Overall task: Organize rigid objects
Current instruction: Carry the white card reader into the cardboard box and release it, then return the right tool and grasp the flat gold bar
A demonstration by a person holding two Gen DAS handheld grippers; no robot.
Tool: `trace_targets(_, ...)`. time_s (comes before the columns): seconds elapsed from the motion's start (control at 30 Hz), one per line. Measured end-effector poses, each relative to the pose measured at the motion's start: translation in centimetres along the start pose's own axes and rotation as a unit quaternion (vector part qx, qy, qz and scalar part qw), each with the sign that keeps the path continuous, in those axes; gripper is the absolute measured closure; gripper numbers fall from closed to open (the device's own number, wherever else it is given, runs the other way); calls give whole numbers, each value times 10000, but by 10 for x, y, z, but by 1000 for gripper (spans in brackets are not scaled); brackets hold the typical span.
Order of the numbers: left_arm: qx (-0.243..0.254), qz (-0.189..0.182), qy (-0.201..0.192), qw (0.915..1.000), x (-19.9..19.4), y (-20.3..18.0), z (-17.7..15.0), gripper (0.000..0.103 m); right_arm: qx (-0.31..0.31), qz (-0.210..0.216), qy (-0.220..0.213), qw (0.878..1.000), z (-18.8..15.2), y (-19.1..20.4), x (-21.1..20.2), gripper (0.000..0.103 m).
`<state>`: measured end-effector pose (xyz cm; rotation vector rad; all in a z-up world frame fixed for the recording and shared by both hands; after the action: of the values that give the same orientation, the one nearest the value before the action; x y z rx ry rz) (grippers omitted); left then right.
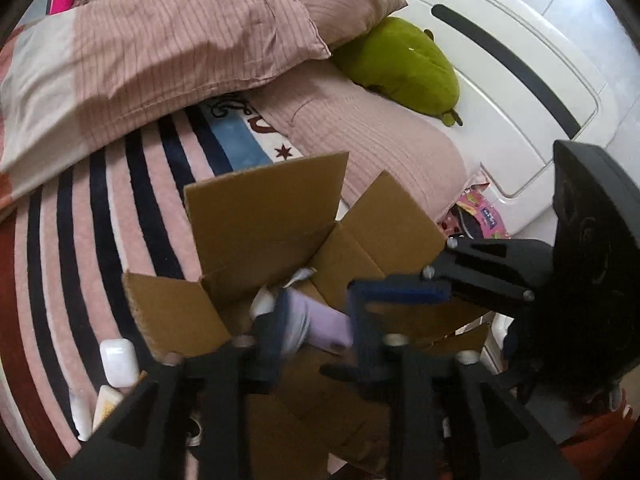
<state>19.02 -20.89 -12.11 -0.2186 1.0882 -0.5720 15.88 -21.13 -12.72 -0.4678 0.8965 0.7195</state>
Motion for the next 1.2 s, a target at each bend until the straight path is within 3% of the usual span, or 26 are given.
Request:
trace_targets(0.03,6,35,-80,10000,-4,1,0,50,17,-28,-11,10000,-2,0,-1,54)
trace_targets(0.07,31,99,-194,9998,-10,1,1,43,0,-68,-51,10000,-2,2,-4,51)
trace_targets(0.23,177,406,-761,9961,-63,12,3,34,-227,-58,-426,9988,18,28,-23,50)
trace_targets(0.3,159,668,-1080,9918,-92,29,2,26,-413,68,-707,9966,35,52,-33,50)
trace_targets(0.43,-97,1301,-1631,9780,-145,87,-19,20,-770,568,-1062,9897,63,112,-39,50)
trace_targets(0.57,-432,1702,-1817,9676,-171,147,-54,19,-971,1101,-929,9848,75,176,-9,41)
trace_targets(0.7,-750,1778,-1792,9647,-170,196,-95,19,-960,1321,-543,9851,67,216,43,38)
trace_targets(0.83,-976,1682,-1670,9666,-157,225,-129,19,-310,1057,-112,9938,47,204,100,24)
trace_targets(0.93,-1110,1621,-1581,9677,-148,236,-147,19,-13,318,138,9994,24,172,139,21)
trace_targets(1.03,-1202,1550,-1543,9684,-142,243,-158,19,125,-113,271,9995,17,143,166,17)
trace_targets(1.2,-1253,1502,-1514,9689,-136,247,-158,19,323,126,255,9991,16,131,187,15)
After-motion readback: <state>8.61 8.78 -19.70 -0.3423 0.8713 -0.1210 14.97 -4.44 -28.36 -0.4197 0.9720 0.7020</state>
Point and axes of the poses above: each gripper's, at about its wrist camera, not at the fingertips, and x roughly the way its jaws point, y to its left, z to its top, the point moved 10 cm from there along x, roughly the way its jaws point, and after that the axes turned 7 degrees about -x, right-handed, at the moved point
